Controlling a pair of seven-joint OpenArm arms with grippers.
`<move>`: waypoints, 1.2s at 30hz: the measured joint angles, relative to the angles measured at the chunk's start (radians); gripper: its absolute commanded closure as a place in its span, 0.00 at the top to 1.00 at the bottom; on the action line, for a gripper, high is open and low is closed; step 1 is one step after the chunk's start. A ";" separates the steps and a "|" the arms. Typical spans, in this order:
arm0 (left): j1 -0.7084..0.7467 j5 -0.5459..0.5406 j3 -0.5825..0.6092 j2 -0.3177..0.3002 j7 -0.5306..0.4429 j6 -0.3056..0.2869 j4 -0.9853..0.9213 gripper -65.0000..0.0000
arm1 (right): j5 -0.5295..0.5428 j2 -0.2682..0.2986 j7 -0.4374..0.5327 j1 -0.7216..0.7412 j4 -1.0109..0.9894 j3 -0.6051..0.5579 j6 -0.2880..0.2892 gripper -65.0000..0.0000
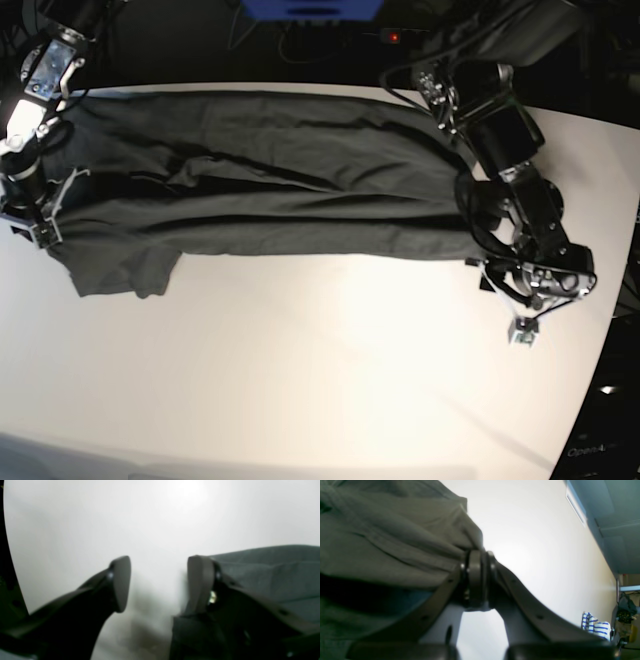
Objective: Fold the T-shirt properly
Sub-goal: 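Hold the folded side with the left gripper and press it down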
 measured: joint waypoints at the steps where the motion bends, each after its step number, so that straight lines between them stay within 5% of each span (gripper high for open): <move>1: 0.001 0.000 0.000 0.000 0.001 0.000 0.000 0.57 | 0.000 0.000 0.000 0.000 0.000 0.000 0.000 0.00; 20: 0.003 -0.003 -0.002 0.087 0.008 0.002 -0.007 0.58 | 0.000 0.000 -0.001 0.002 0.000 -0.027 0.000 0.00; 36: 0.003 -0.006 -0.112 0.083 0.000 0.003 -0.130 0.57 | 0.000 0.000 -0.001 0.008 0.000 -0.028 0.000 0.00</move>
